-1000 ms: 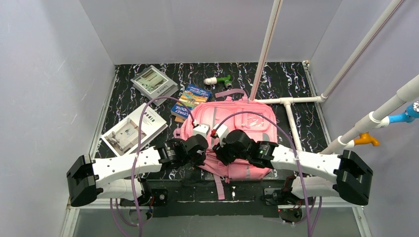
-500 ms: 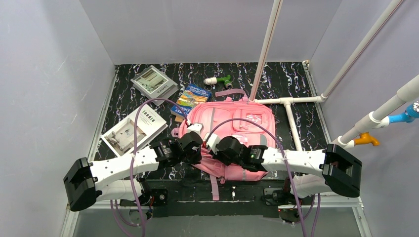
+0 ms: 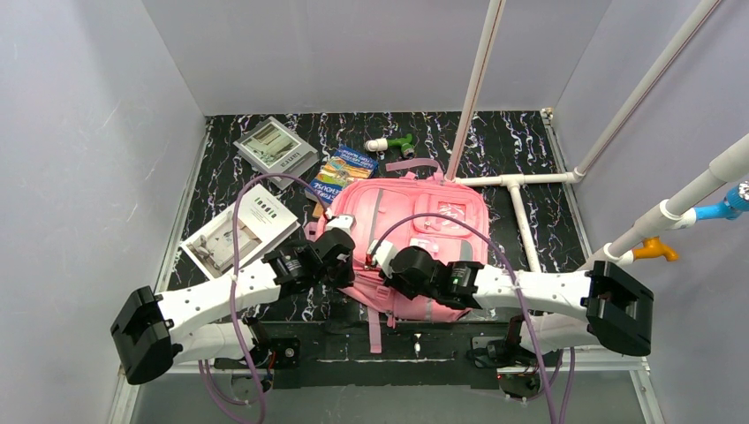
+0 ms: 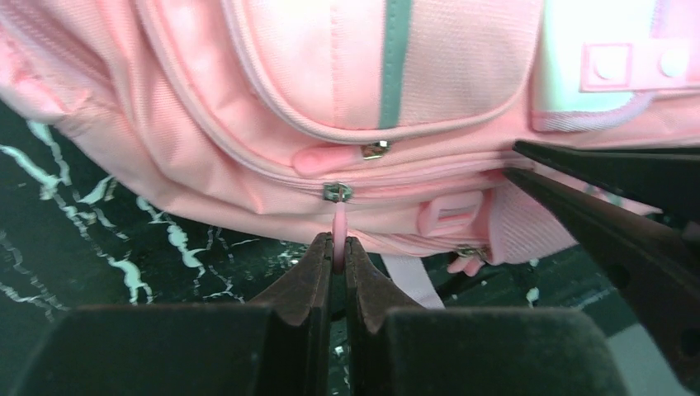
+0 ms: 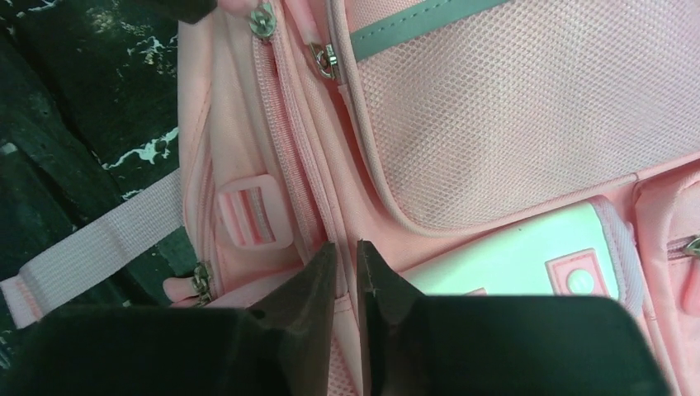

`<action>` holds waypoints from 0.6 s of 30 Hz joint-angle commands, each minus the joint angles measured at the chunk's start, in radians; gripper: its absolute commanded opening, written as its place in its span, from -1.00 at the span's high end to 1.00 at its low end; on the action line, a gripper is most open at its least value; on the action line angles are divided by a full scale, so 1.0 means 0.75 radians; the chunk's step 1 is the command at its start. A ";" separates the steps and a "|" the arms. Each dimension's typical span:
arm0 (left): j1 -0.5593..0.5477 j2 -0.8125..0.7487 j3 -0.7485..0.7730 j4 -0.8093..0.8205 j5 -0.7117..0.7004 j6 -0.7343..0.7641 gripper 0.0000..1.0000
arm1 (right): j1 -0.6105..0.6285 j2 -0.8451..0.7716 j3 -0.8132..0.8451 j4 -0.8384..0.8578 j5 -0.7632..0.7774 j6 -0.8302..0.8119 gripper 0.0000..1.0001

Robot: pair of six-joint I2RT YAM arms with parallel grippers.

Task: Pack the student bag
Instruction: Unzip the student bag at the center of the board.

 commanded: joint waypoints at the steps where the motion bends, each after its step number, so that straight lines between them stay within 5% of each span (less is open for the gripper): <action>1: 0.015 -0.069 -0.037 0.181 0.214 0.048 1.00 | -0.007 -0.081 -0.024 0.066 -0.161 0.018 0.28; 4: 0.013 -0.097 -0.045 0.299 0.377 0.029 1.00 | 0.001 -0.130 -0.061 0.170 -0.172 0.017 -0.04; 11: 0.008 -0.135 -0.023 0.345 0.514 0.014 1.00 | 0.061 -0.069 -0.044 0.280 -0.009 -0.104 -0.25; 13: 0.009 -0.140 -0.019 0.353 0.531 0.018 1.00 | 0.093 -0.046 -0.045 0.263 0.201 -0.128 -0.09; 17: 0.008 -0.147 0.004 0.245 0.395 0.018 1.00 | 0.127 -0.072 -0.067 0.201 0.481 -0.141 0.97; 18: 0.009 -0.147 0.012 0.215 0.336 0.010 1.00 | 0.127 -0.094 -0.077 0.199 0.479 -0.142 0.97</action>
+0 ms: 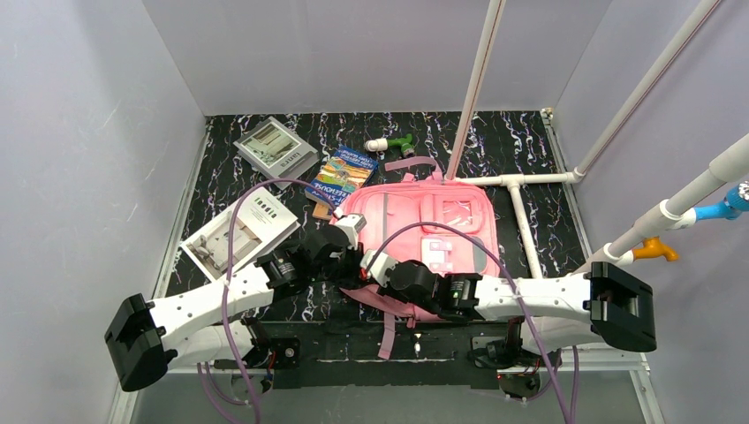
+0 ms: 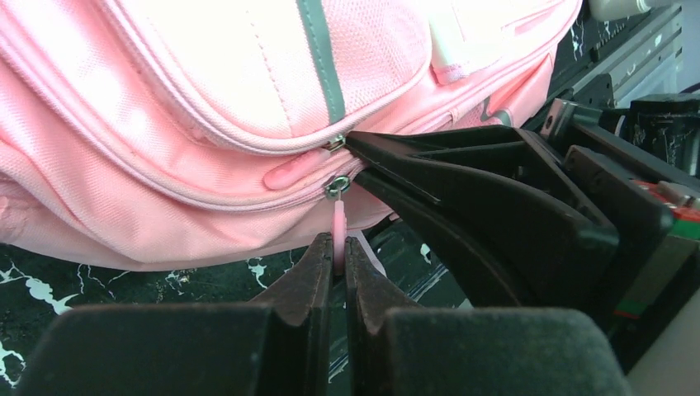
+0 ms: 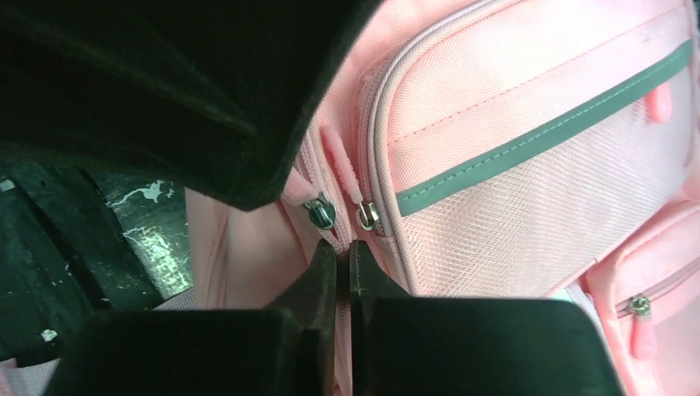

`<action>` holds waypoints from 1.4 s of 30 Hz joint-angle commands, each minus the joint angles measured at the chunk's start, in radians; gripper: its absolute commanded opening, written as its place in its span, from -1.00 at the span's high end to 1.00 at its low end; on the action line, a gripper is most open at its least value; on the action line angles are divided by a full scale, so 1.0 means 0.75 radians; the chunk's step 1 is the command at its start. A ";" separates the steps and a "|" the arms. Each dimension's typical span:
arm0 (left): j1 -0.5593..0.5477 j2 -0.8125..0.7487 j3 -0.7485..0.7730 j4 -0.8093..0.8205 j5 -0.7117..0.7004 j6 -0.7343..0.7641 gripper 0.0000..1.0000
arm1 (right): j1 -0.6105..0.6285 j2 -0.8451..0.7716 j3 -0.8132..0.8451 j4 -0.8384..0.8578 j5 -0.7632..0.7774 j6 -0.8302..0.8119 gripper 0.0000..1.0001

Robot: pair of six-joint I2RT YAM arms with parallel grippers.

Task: Pack the student bag
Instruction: Unzip the student bag at the center of the board.

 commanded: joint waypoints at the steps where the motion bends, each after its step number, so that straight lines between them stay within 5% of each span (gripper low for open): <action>1: -0.008 -0.066 0.074 -0.088 -0.170 -0.031 1.00 | -0.010 -0.095 -0.034 0.000 0.302 -0.034 0.97; 7: 0.004 -0.040 0.153 -0.348 -0.516 -0.022 1.00 | -0.010 -0.215 -0.079 -0.128 0.241 -0.026 0.97; 15: 0.082 -0.011 0.180 -0.477 -0.717 -0.008 1.00 | -0.010 -0.385 -0.124 -0.195 0.192 -0.009 0.97; 24: 0.346 0.036 0.208 -0.367 -0.558 0.057 1.00 | -0.010 -0.449 -0.141 -0.212 0.200 0.001 0.97; 29: 0.351 -0.120 0.100 -0.245 -0.266 0.175 1.00 | -0.008 -0.463 -0.152 -0.202 0.219 0.002 0.97; 36: 0.351 -0.166 0.143 -0.663 -0.502 0.021 1.00 | -0.009 -0.469 -0.157 -0.194 0.267 0.001 0.97; 42: 0.357 -0.101 0.141 -0.386 -0.555 0.114 1.00 | -0.008 -0.472 -0.160 -0.185 0.199 -0.015 0.97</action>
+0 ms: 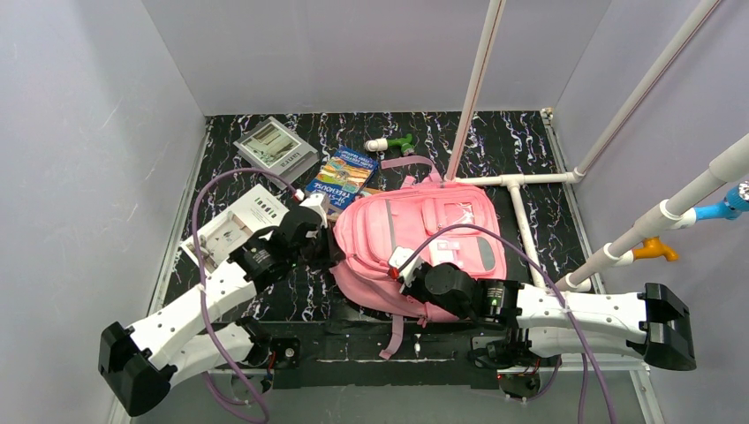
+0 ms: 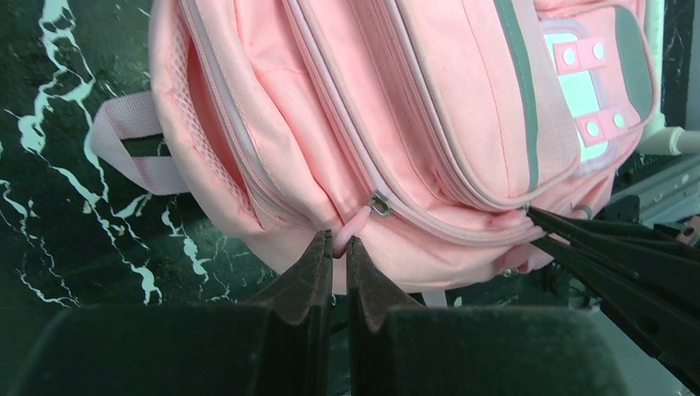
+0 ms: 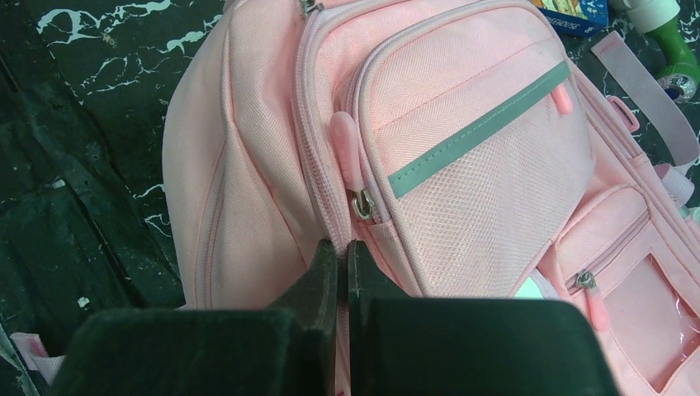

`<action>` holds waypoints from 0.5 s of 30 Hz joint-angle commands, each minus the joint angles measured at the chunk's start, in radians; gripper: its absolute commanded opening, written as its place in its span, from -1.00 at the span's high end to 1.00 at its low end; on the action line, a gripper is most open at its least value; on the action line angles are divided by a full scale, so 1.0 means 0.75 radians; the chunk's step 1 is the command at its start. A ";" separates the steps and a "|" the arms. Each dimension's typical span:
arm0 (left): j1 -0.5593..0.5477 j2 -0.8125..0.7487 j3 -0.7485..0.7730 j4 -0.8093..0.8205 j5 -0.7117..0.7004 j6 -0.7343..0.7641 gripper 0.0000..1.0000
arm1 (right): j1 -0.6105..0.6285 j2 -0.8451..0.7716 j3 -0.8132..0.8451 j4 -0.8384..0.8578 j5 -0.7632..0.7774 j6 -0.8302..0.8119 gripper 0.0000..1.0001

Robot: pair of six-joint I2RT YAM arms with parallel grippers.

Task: Pack the student bag
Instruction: Unzip the student bag at the center of the board.

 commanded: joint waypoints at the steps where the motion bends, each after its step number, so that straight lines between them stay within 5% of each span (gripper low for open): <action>1: 0.082 0.092 0.045 -0.049 -0.404 0.111 1.00 | -0.024 -0.054 -0.015 -0.131 0.163 -0.025 0.97; 12: 0.286 0.412 0.282 0.185 -0.280 0.195 1.00 | -0.021 -0.118 -0.042 -0.109 0.149 -0.026 0.97; 15: 0.289 0.443 0.332 0.253 -0.064 0.256 1.00 | -0.021 -0.112 -0.044 -0.080 0.100 -0.024 0.97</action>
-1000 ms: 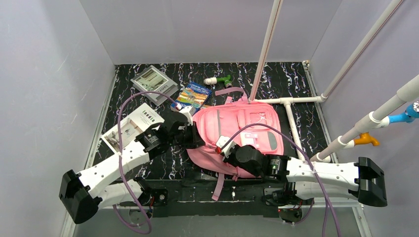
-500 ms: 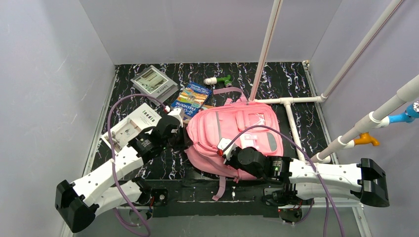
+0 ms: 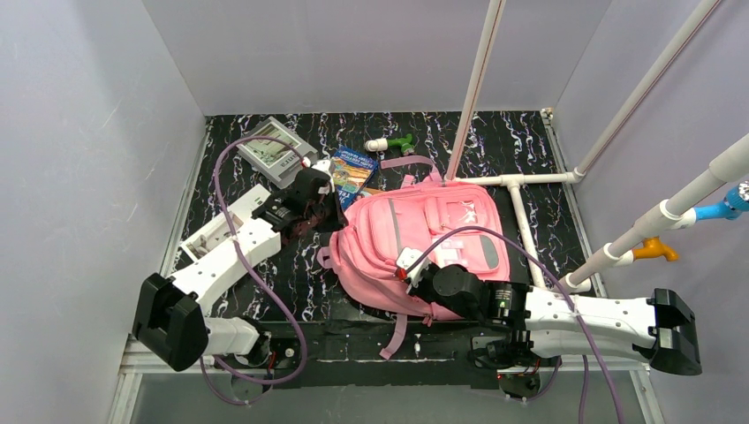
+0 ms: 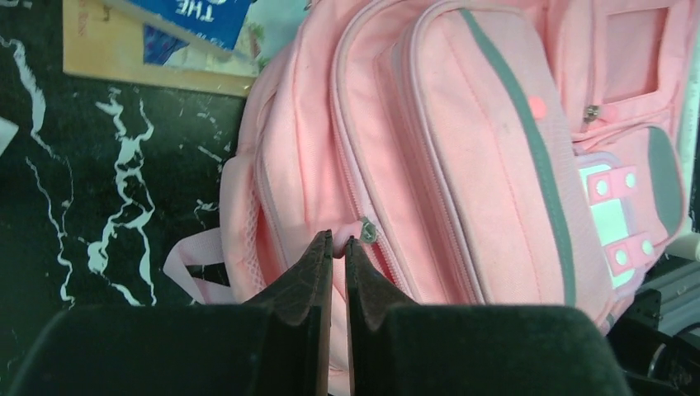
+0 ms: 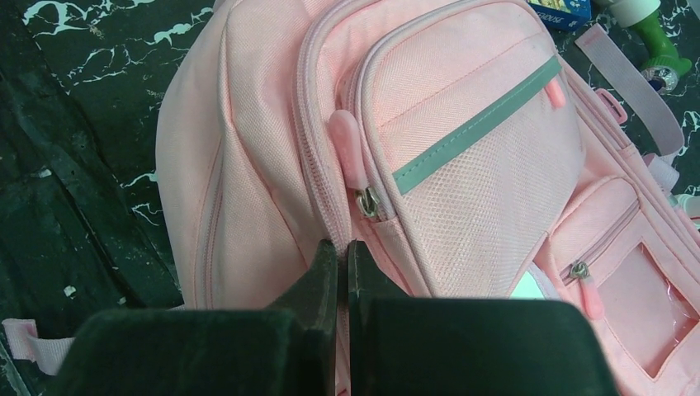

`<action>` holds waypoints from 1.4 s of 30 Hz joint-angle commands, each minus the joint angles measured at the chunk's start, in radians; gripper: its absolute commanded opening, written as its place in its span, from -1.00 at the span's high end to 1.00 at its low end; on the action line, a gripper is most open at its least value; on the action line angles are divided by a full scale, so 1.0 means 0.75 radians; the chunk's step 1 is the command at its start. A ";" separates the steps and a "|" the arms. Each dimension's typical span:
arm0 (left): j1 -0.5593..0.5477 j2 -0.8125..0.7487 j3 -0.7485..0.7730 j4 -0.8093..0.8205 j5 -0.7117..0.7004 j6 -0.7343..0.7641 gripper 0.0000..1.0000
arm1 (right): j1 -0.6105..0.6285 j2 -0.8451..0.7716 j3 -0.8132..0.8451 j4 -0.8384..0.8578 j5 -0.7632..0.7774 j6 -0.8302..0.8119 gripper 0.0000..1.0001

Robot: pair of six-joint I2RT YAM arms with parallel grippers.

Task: Pack the student bag
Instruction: Unzip the student bag at the center of the board.

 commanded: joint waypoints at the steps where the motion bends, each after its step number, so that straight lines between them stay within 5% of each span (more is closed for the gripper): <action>1: 0.070 0.003 0.104 0.118 0.023 0.139 1.00 | -0.019 -0.013 0.008 -0.041 0.066 -0.003 0.97; 2: 0.069 -0.024 0.090 0.142 0.111 0.126 1.00 | -0.018 -0.008 0.025 -0.040 0.050 0.038 0.45; 3: 0.067 -0.048 0.070 0.161 0.154 0.113 1.00 | -0.019 -0.003 0.052 -0.048 0.050 0.096 0.27; 7: 0.064 -0.117 0.032 0.174 0.303 0.088 1.00 | -0.018 0.022 0.190 -0.118 0.072 0.309 -0.16; 11: 0.060 -0.179 0.007 0.174 0.375 0.043 1.00 | -0.019 0.138 0.411 -0.234 0.171 0.526 -0.36; 20: 0.048 -0.263 -0.017 0.188 0.479 0.025 1.00 | -0.017 0.691 1.006 -0.573 0.250 0.701 -0.36; 27: 0.048 -0.286 -0.031 0.192 0.491 0.020 1.00 | -0.017 0.799 1.026 -0.495 0.267 0.713 0.11; 37: 0.048 -0.295 -0.027 0.197 0.500 0.011 1.00 | -0.015 0.949 1.114 -0.691 0.486 0.757 -0.04; 42: 0.048 -0.289 -0.015 0.193 0.502 0.008 1.00 | 0.014 0.946 1.082 -0.610 0.481 0.716 -0.08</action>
